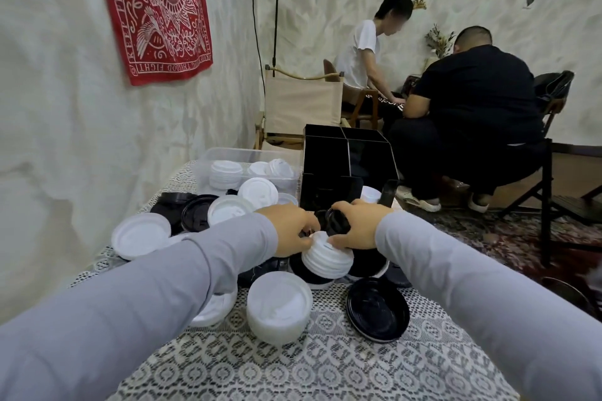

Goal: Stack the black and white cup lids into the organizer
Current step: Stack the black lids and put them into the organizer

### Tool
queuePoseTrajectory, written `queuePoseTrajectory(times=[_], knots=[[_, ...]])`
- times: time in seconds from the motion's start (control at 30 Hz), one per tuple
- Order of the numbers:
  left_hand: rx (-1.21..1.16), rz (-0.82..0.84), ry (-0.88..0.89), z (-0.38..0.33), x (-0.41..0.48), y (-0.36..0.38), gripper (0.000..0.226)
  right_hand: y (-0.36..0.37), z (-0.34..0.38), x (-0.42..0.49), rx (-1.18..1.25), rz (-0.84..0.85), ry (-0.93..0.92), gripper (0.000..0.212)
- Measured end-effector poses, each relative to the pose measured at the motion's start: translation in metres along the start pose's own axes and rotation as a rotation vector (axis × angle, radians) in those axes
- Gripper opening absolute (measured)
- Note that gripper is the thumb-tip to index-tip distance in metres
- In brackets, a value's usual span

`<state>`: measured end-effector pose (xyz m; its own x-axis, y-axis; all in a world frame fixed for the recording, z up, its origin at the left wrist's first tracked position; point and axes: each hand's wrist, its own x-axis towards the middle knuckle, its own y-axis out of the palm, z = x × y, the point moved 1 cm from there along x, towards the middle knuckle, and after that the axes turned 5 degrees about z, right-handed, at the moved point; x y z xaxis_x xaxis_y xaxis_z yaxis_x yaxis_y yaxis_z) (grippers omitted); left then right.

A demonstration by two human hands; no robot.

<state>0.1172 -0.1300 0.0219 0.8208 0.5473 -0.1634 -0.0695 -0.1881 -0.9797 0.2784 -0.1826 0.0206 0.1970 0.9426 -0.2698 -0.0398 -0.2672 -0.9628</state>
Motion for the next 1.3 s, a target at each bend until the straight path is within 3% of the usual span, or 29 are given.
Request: queuePoseTrajectory(times=[0.2, 0.43, 0.93, 1.17, 1.3], knots=[[0.010, 0.006, -0.028, 0.001, -0.004, -0.001, 0.034, -0.005, -0.004, 0.001, -0.007, -0.001, 0.103, 0.081], [-0.001, -0.003, -0.045, 0.002, -0.010, -0.002, 0.035, -0.007, -0.002, 0.001, 0.081, 0.026, 0.086, 0.081], [-0.101, -0.077, -0.174, 0.019, -0.006, -0.006, 0.047, -0.017, 0.023, -0.004, 0.143, -0.132, -0.242, 0.112], [-0.240, -0.073, -0.162, 0.019, -0.009, -0.008, 0.083, -0.015, 0.035, -0.001, 0.185, -0.128, -0.353, 0.113], [-0.314, -0.085, -0.116, 0.013, -0.014, -0.010, 0.080, -0.014, 0.034, 0.002, 0.277, -0.118, -0.357, 0.115]])
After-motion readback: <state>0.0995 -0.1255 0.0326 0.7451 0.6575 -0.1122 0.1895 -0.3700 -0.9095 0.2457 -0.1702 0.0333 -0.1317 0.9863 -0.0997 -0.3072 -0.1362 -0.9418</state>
